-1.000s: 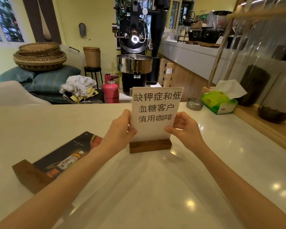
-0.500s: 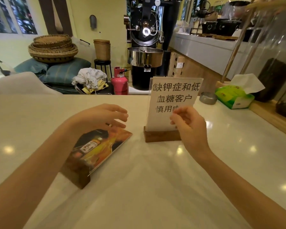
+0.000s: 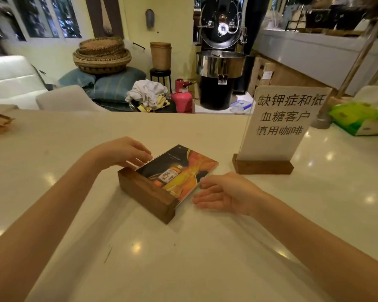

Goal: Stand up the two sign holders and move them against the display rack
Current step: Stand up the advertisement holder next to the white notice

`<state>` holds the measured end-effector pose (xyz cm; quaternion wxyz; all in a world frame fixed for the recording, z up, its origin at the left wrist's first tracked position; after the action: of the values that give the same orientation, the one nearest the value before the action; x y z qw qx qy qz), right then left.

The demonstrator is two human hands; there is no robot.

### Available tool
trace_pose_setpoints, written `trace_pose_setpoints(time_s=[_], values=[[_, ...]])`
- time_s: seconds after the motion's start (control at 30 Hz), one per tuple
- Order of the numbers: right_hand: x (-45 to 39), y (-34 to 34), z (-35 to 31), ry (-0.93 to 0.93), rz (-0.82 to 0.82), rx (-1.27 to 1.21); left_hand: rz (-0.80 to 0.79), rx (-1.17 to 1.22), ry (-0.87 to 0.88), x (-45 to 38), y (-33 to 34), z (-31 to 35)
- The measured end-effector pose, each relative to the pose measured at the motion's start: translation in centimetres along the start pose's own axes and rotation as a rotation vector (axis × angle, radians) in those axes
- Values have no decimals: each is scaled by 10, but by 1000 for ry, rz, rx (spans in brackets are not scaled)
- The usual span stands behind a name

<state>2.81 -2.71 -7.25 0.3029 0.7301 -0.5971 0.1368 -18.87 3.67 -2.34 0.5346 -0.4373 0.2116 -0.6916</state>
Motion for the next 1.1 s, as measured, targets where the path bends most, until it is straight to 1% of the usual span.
trace_pose_setpoints(time_s=[0.1,0.23,0.43,0.67,0.77,0.87,1.0,1.1], values=[[-4,11,7,56,-23,-12,-53,52,-10,-1,5,-10],[-10,22,12,37,-7,-41,-104,77,-17,-4,13,-15],[-14,25,15,-20,35,-78,-96,43,15,-9,17,-10],[-14,15,1,-95,49,7,-38,20,16,-9,14,1],[-11,7,-18,-196,57,88,7,85,53,-10,10,10],[-4,0,-44,-357,68,175,48,198,98,-12,5,20],[4,-5,-72,-532,84,367,96,283,155,-15,1,36],[11,-9,-85,-642,129,486,149,327,235,-16,-1,49]])
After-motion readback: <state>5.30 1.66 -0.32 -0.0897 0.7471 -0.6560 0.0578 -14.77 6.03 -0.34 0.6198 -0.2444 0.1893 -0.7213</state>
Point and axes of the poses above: each hand's wrist, its own x-axis away from the middle knuckle, its own y-axis out of the palm, z = x × y, the point moved 8 cm from there along -x, towards the middle knuckle, and after that the axes turned 10 degrees about -x, right-handed, at the moved point
